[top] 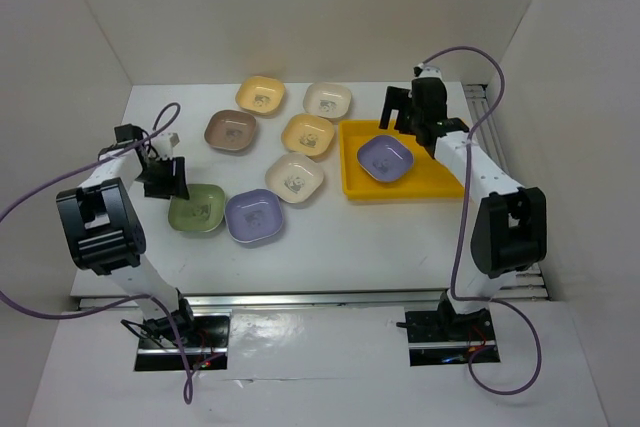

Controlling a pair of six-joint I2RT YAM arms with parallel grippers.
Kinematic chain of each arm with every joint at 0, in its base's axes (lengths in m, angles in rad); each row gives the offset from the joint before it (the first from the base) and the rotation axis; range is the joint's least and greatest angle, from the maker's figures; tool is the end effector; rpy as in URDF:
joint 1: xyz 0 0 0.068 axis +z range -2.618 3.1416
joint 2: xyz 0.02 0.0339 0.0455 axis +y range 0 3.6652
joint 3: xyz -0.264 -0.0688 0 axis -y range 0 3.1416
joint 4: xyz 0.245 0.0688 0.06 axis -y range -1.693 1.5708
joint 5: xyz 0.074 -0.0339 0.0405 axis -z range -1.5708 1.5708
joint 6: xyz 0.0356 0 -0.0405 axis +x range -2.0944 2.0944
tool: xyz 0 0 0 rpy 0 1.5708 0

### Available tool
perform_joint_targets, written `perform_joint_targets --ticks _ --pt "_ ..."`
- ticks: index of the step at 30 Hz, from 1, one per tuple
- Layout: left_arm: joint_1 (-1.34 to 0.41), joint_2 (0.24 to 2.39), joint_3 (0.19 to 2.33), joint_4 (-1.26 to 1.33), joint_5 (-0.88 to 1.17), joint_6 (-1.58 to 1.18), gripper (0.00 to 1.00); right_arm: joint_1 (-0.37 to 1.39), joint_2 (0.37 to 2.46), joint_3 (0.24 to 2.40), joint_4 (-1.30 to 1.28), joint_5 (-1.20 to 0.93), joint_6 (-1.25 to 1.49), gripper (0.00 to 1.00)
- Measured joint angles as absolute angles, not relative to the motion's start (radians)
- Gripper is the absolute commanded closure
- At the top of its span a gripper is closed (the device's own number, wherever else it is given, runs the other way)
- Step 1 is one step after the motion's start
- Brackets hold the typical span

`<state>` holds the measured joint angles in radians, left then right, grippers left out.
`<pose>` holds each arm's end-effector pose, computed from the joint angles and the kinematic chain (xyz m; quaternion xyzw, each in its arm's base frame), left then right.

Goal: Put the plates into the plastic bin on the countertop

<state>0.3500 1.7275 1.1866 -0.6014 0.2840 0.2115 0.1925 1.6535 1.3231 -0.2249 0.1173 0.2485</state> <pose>0.3294 0.1096 0.2012 -0.0369 0.9671 -0.0746 0.2405 0.3796 0.0697 0.2962 0.0529 0.8712 0.0562 0.4848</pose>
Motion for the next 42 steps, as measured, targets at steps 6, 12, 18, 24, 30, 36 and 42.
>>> perform_joint_targets --ticks 6,12,18,24,30,36,42 --pt "0.375 1.766 1.139 -0.563 0.240 0.221 0.74 0.200 1.631 1.334 -0.237 0.090 0.241 0.00" --pt "0.404 1.781 1.160 -0.542 0.239 0.210 1.00 0.244 1.630 1.356 -0.252 0.064 0.229 0.00" --pt "0.422 1.787 1.282 -0.607 0.223 0.216 1.00 0.380 1.650 1.421 -0.272 -0.029 0.211 0.01" --pt "0.419 1.790 1.580 -0.760 0.316 0.285 1.00 0.595 1.789 1.620 -0.263 -0.145 0.200 0.01" --pt "0.346 1.858 1.876 -0.992 0.457 0.416 1.00 0.694 1.967 1.833 -0.264 -0.226 0.181 0.01" --pt "0.189 1.896 1.866 -1.129 0.474 0.494 1.00 0.716 2.086 1.951 -0.274 -0.264 0.158 0.01" --pt "0.125 1.899 1.861 -1.174 0.488 0.492 1.00 0.723 2.131 1.951 -0.282 -0.288 0.138 0.04"
